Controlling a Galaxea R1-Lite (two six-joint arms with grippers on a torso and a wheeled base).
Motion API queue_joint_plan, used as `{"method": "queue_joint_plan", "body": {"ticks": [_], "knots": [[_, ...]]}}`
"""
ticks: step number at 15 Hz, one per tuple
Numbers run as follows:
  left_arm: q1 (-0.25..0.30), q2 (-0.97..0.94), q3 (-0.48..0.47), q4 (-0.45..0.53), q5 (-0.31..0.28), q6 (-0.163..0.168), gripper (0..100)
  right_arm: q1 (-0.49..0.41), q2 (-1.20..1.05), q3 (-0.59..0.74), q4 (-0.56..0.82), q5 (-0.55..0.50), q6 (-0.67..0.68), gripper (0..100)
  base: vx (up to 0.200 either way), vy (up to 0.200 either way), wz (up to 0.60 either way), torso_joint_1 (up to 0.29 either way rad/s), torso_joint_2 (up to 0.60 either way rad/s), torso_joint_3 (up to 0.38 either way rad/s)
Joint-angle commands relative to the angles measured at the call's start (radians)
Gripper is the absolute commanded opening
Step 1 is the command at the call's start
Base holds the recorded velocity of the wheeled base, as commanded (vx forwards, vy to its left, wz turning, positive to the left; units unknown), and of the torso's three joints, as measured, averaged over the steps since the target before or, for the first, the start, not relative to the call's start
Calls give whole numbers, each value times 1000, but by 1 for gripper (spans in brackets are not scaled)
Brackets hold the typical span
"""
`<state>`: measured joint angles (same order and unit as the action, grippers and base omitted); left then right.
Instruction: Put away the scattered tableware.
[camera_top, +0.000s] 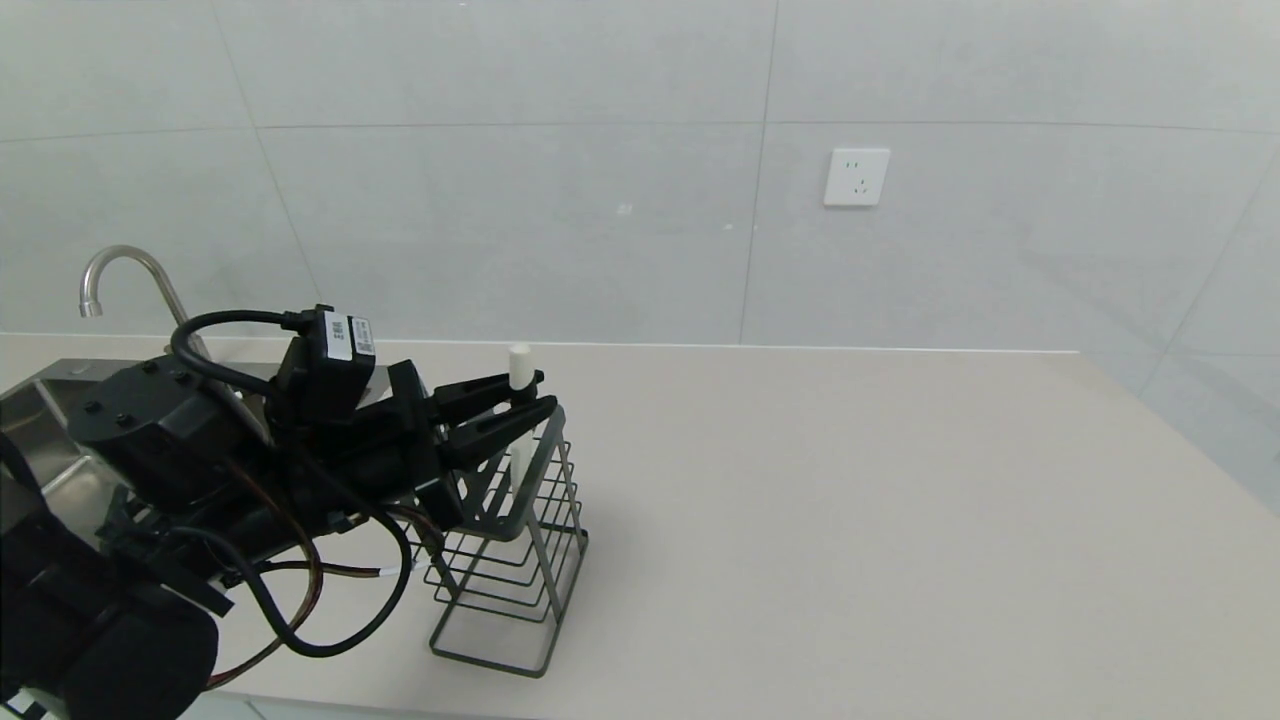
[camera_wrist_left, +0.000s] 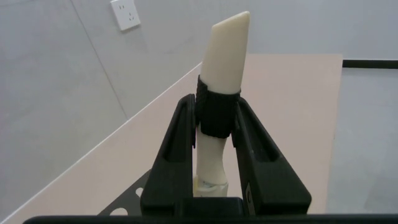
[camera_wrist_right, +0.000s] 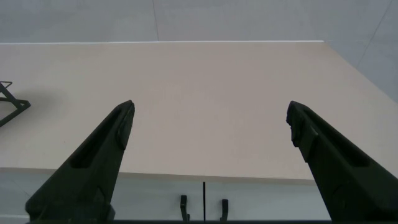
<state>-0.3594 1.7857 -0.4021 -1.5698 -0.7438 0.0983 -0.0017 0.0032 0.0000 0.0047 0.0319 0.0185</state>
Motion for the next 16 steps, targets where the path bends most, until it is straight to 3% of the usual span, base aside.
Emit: {"method": "queue_joint_plan", "body": {"ticks": [1,2,3,11,16], "knots": [[2,6,2,-1,0,0,0,2,0,0,0,0,0,100,0,0,0,0,0,0],[2,7,5,-1,0,1,0,0,0,0,0,0,0,100,0,0,0,0,0,0],[2,7,14,-1,0,3,100,0,0,0,0,0,0,100,0,0,0,0,0,0],[42,-83,17,-1,-2,8,100,0,0,0,0,0,0,100,0,0,0,0,0,0],[53,-382,29,-1,3,-5,100,0,0,0,0,0,0,100,0,0,0,0,0,0]]}}
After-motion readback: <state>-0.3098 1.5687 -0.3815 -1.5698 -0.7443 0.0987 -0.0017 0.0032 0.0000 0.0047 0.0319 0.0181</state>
